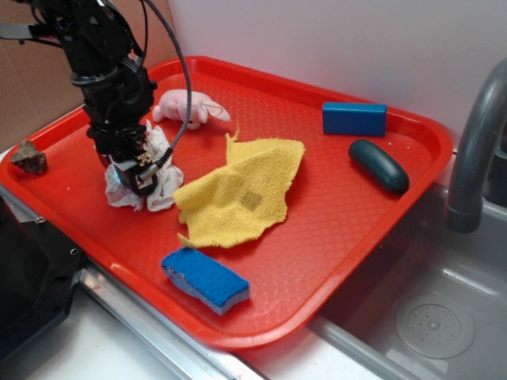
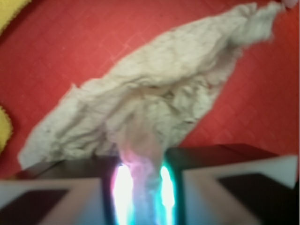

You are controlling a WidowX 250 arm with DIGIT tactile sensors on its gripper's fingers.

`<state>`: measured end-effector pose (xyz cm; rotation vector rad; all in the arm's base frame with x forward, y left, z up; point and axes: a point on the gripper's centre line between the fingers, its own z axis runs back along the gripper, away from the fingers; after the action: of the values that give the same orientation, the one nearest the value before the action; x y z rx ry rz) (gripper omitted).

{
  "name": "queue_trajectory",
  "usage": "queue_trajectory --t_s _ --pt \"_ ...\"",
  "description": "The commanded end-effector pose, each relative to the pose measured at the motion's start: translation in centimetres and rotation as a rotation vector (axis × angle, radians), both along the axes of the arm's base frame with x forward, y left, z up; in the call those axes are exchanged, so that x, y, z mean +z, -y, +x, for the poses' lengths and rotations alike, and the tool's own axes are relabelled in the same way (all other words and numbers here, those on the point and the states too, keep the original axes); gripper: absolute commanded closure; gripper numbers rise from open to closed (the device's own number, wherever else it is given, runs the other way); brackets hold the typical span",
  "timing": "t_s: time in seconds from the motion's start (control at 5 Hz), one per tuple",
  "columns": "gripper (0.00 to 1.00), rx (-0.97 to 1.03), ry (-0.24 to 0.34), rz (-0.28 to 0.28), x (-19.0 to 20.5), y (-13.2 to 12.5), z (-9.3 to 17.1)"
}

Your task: Grab the white paper.

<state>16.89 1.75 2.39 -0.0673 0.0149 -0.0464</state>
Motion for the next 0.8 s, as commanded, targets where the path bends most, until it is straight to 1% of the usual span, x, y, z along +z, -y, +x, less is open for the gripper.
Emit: queue_trajectory --t_s 0.0,0.2,0.4,0.6 --pt "1.00 0.063 0.077 0.138 6.5 -2.3 0.3" --pt "1.00 0.216 0.113 0.209 11.6 -5.7 -1.0" --pt "1.00 0.276 0.145 0.105 16.2 -6.6 -1.0" --pt "1.00 0.194 0.141 0.067 21.1 -5.2 0.6"
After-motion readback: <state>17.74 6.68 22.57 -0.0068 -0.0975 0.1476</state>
